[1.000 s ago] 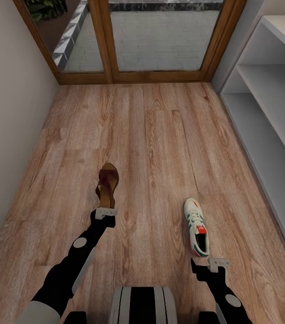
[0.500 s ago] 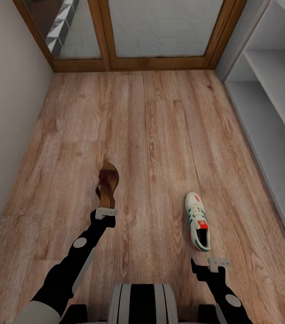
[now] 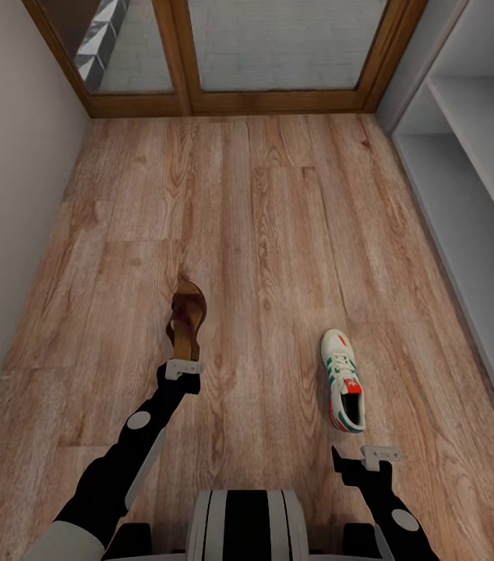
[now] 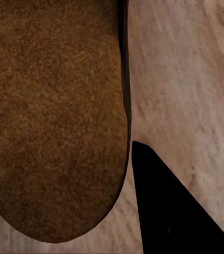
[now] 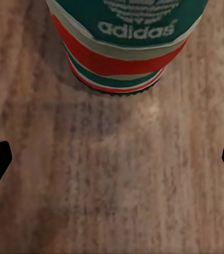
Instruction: Pick up the two gym shoes and the two sandals from the corridor floor and place them onto the hallstand (shoe rack) in the corridor, making sure they are on the rack and not on the floor. Arrange them so the two gym shoes are next to each other and the two sandals are next to each other.
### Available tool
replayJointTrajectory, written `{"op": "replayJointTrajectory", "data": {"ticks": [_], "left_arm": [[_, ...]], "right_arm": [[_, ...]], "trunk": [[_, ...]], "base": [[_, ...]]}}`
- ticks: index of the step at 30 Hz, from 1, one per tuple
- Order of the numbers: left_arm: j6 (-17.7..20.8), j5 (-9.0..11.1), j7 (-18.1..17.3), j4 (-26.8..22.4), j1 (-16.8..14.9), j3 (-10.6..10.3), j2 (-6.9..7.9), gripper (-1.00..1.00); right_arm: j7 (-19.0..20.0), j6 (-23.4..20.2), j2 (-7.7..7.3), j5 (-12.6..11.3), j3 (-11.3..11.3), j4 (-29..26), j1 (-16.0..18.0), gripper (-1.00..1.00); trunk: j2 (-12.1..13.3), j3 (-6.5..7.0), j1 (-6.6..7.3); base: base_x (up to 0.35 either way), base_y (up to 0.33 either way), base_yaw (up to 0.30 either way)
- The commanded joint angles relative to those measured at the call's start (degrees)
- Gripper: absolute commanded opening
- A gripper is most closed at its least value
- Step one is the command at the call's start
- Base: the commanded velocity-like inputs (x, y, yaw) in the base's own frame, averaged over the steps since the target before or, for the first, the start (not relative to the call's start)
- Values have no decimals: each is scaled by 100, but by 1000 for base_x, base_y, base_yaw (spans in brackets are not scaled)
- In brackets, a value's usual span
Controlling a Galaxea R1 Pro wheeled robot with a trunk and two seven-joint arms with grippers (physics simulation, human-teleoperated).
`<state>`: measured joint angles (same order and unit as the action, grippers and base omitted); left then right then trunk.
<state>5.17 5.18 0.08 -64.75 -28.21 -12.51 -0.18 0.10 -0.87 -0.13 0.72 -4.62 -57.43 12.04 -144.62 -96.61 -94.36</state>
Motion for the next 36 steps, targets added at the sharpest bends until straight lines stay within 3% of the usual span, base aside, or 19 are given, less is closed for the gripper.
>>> {"op": "replayJointTrajectory", "data": {"ticks": [1, 24, 36], "left_arm": [[37, 36, -8, -9, -1, -3, 1, -100], [37, 36, -8, -8, -1, -12, 1, -100], [37, 36, -8, -4, -1, -14, 1, -100]], "right_arm": [[1, -9, -1, 8, -2, -4, 0, 100], [7, -1, -4, -46, -12, 37, 54, 100], [8, 4, -4, -45, -12, 320, 70, 100]], "trunk": [[-1, -3, 1], [-1, -4, 1], [-2, -26, -2]], "base": [[0, 0, 0], [0, 0, 0], [0, 0, 0]]}}
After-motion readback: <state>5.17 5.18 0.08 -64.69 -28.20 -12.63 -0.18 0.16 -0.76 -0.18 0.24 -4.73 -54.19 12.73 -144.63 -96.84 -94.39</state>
